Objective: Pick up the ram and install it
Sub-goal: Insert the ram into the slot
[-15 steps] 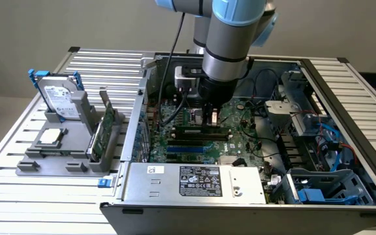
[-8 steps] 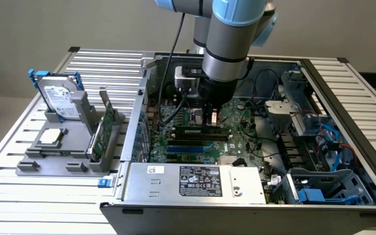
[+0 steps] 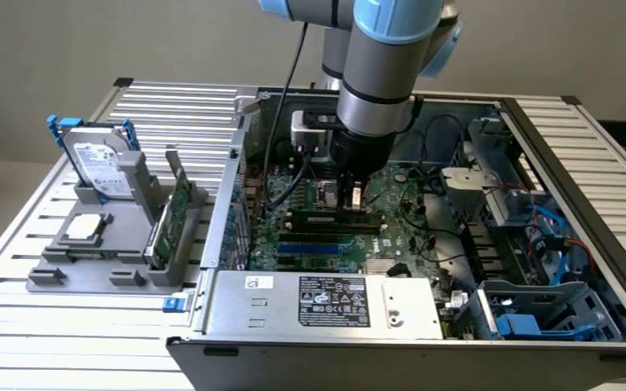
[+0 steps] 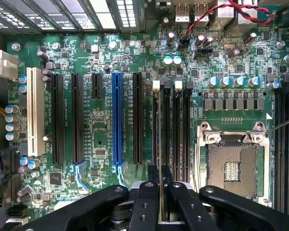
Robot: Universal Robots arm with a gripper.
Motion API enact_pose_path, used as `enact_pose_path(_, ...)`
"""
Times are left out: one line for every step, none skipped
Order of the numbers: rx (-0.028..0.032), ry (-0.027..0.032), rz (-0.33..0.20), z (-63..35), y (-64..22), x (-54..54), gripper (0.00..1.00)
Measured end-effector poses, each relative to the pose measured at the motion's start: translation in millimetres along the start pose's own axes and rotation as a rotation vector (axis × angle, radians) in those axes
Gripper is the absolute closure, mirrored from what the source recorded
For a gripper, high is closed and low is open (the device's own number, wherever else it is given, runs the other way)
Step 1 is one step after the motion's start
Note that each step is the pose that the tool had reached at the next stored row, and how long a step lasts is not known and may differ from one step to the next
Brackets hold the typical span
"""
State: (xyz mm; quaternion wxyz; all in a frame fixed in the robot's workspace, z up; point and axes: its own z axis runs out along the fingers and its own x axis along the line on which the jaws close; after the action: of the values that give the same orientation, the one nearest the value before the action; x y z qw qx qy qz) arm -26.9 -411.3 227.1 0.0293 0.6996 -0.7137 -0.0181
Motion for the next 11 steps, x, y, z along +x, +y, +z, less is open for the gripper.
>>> enact_pose_path(0.0000, 0.0007, 0.000, 0.1, 0.0, 0.0, 0.86)
enact_pose_path(0.0000, 0.0014, 0.000, 0.3, 0.0, 0.1, 0.86)
enact_pose_path(0.0001, 0.0020, 0.000, 0.5, -0.1, 0.1, 0.86)
enact_pose_path(0.0000, 0.0026, 0.000, 0.6, 0.0, 0.1, 0.86)
enact_pose_path(0.0001, 0.0031, 0.000, 0.8, -0.1, 0.1, 0.86)
enact_pose_path(0.0001, 0.0034, 0.000, 1.0, -0.1, 0.1, 0.86)
enact_pose_path(0.0001, 0.0035, 0.000, 1.3, -0.1, 0.1, 0.86)
enact_pose_path(0.0001, 0.0039, 0.000, 1.4, -0.1, 0.1, 0.86)
enact_pose_path(0.0001, 0.0042, 0.000, 1.7, -0.1, 0.1, 0.86)
enact_pose_path(0.0000, 0.0046, 0.001, 1.9, -0.1, 0.1, 0.86)
enact_pose_path(0.0000, 0.0051, 0.001, 2.1, -0.1, 0.1, 0.86)
